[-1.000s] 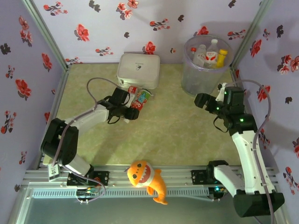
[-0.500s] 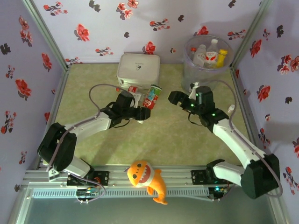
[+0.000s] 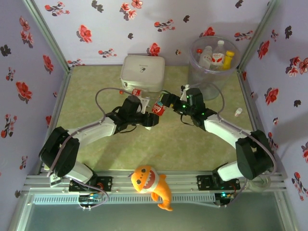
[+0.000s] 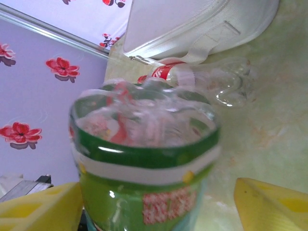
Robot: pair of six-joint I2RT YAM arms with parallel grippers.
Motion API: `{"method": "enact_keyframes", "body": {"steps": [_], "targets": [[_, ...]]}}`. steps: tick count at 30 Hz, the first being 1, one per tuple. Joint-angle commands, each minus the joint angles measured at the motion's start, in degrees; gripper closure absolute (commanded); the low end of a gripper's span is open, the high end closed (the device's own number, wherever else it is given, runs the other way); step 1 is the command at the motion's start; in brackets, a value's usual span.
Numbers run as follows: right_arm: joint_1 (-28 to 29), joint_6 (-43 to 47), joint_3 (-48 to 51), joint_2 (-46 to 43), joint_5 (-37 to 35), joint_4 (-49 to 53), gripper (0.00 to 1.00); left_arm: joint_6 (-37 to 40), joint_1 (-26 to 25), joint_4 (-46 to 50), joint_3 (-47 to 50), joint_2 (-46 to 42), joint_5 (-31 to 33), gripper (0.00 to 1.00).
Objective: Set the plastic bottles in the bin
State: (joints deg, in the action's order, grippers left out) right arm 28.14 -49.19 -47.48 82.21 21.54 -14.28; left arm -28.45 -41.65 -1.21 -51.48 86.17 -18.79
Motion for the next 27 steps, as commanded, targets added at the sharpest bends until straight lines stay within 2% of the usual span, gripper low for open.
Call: {"method": "enact_keyframes", "body": {"steps": [1, 8, 11, 14, 16, 17, 19, 22, 23, 27], "targets": [[0.7, -1.9, -0.2, 1.8, 1.2, -4.7, 0.25, 1.0, -0.9, -1.1, -1.6, -0.4, -2.4, 0.92], [1.4, -2.9, -1.2, 4.3, 2.1, -6.4, 0.39, 1.1, -1.1, -1.6, -1.9, 0.1, -2.6, 0.92], [1.5, -2.8, -1.3, 4.6, 2.1, -6.3, 0.5, 1.3, -1.1, -1.4, -2.0, 0.2, -2.6, 0.9], [1.5, -2.1, -1.6, 4.1, 1.7, -5.0, 0.52, 1.5, -1.1, -1.4, -1.9, 0.1, -2.6, 0.84], [1.5, -1.1, -2.1, 3.7, 1.4, -3.4, 0.53, 1.6, -1.1, -1.4, -1.7, -0.1, -2.6, 0.74], [1.5, -0.7, -2.3, 3.5, 1.2, -2.8, 0.53, 1.7, -1.1, -1.4, -1.7, -0.3, -2.6, 0.65], [1.5, 0.9, -3.2, 2.9, 0.7, -0.6, 0.54, 2.0, -1.1, -1.1, -1.7, -0.7, -2.6, 0.33], [1.5, 5.7, -6.4, 1.0, -1.0, 6.4, 0.56, 2.9, -1.1, 0.5, -1.7, -1.9, -1.5, 0.03], [1.5, 8.1, -8.0, 0.1, -2.1, 9.5, 0.57, 3.4, -1.0, 1.5, -1.7, -2.5, -0.8, 0.0], [1.5, 19.4, -16.4, -3.8, -8.2, 24.0, 0.59, 4.3, -0.3, 4.3, -1.0, -5.0, 1.1, 0.0]]}}
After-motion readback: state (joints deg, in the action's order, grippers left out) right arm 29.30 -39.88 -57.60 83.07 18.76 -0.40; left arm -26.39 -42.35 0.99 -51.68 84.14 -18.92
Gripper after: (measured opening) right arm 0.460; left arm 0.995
